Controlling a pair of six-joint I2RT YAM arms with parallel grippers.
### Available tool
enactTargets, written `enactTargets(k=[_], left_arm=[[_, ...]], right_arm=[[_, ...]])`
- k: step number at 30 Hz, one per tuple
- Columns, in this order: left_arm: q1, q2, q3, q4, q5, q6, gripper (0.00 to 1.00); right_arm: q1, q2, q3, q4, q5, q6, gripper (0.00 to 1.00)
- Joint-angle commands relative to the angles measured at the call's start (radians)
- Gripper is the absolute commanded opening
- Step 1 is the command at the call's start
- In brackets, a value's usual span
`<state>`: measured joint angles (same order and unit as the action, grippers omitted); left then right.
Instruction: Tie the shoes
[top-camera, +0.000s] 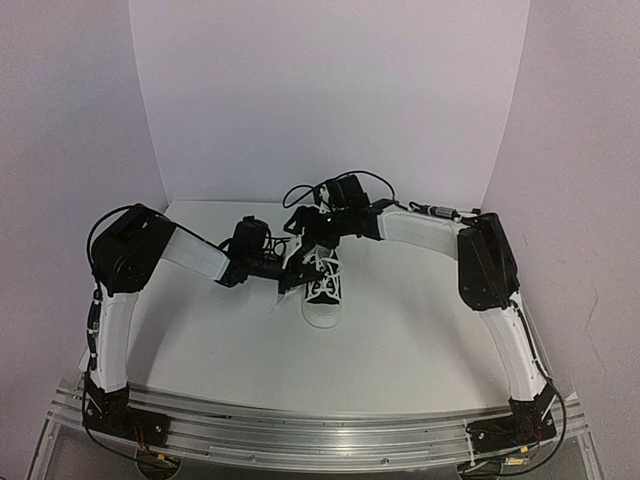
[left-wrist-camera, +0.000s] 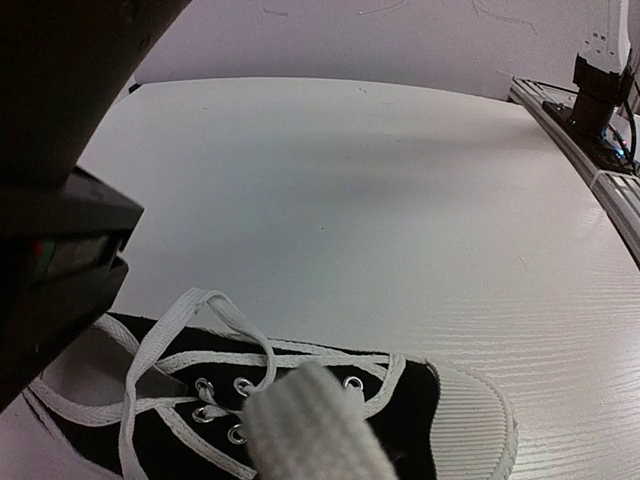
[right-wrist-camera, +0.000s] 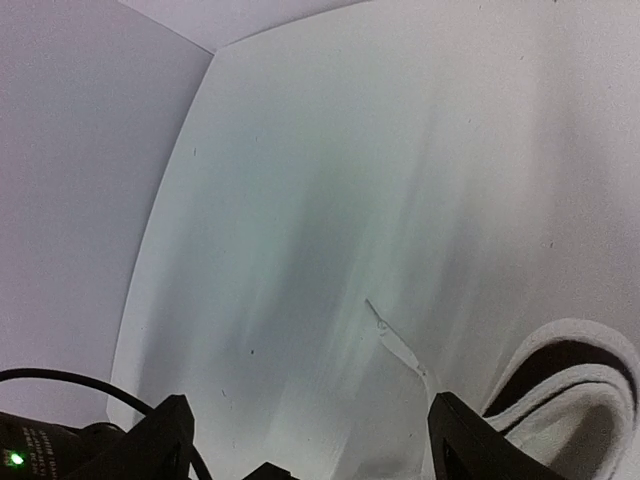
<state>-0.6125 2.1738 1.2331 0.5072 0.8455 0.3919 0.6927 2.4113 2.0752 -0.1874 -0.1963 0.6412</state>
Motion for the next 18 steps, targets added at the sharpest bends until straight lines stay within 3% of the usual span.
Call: enactTargets(k=[1,7,13,18], left_arm=[[-0.004,-0.057,-0.004,0.039,0.035,-0.023,0.0],[-0.005,-0.051,0.001,0.045,0.028,-0.039,0.0],[-0.003,-0.045,0.006,0.058,0.03,-0.053,0.0],[-0.004,-0.04,0.01,0.058,0.034,-0.063,0.0]], right_arm=[[-0.057,-0.229,-0.095,0.038,0.087,0.031,0.8],[-0.076,-0.409,-0.377,0.061,0.071,0.015,0.8],[-0.024,-0.504,-0.694,0.404,-0.068,-0.057,0.83],[-0.011,-0.468,-0.779,0.612,-0.093,-0.088,0.79]])
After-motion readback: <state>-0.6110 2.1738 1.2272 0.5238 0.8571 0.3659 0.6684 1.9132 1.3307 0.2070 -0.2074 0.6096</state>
